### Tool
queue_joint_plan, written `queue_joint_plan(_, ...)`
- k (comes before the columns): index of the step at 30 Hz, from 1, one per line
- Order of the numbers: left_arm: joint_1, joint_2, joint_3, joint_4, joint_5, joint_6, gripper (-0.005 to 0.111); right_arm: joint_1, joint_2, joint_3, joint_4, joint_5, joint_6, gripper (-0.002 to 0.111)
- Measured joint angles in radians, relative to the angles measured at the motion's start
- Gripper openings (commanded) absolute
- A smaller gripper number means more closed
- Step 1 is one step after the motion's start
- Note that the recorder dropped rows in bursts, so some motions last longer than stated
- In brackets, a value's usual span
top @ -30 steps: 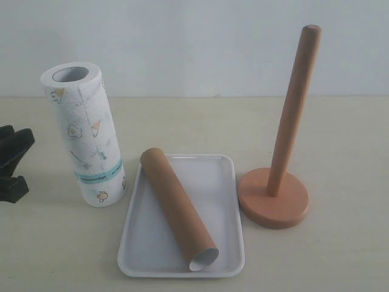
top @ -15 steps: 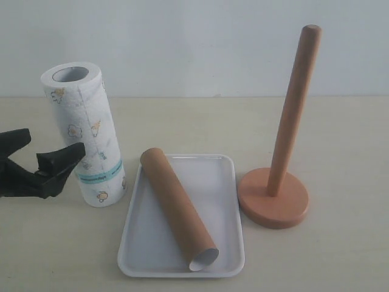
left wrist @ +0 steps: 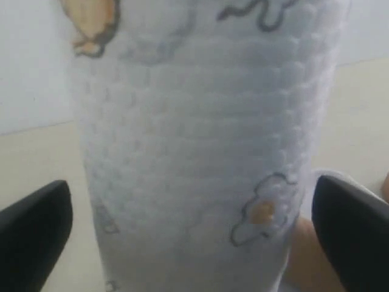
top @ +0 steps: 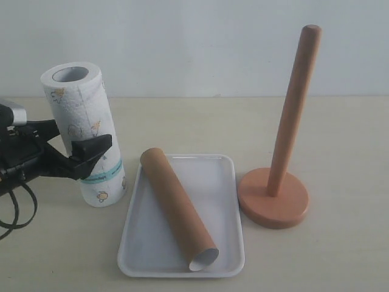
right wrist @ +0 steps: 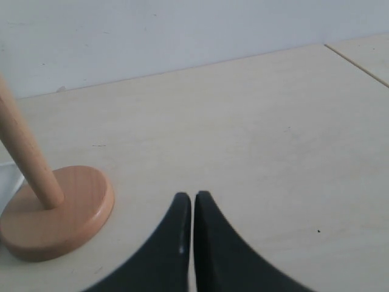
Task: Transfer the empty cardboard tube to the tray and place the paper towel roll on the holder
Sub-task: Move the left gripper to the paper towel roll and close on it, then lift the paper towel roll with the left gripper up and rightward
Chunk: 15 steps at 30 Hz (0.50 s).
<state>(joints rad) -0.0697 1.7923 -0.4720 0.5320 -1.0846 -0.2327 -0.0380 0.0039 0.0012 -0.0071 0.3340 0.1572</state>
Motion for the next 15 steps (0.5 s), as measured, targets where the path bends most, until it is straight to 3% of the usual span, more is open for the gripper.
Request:
queue_joint_plan(8,0.000,0.058,-0.046,0.000,-0.009,0.000,0.106,0.000,0.000,0.000,0.000,0.000,0.000,0.001)
queue_joint_plan(11,0.000,0.067,-0.049,0.000,-0.011,0.000,0.084,0.000,0.000,0.000,0.000,0.000,0.000,0.001)
queue_joint_plan(15,0.000,0.071,-0.049,0.006,-0.015,-0.002,0.042,0.000,0.000,0.000,0.000,0.000,0.000,0.001)
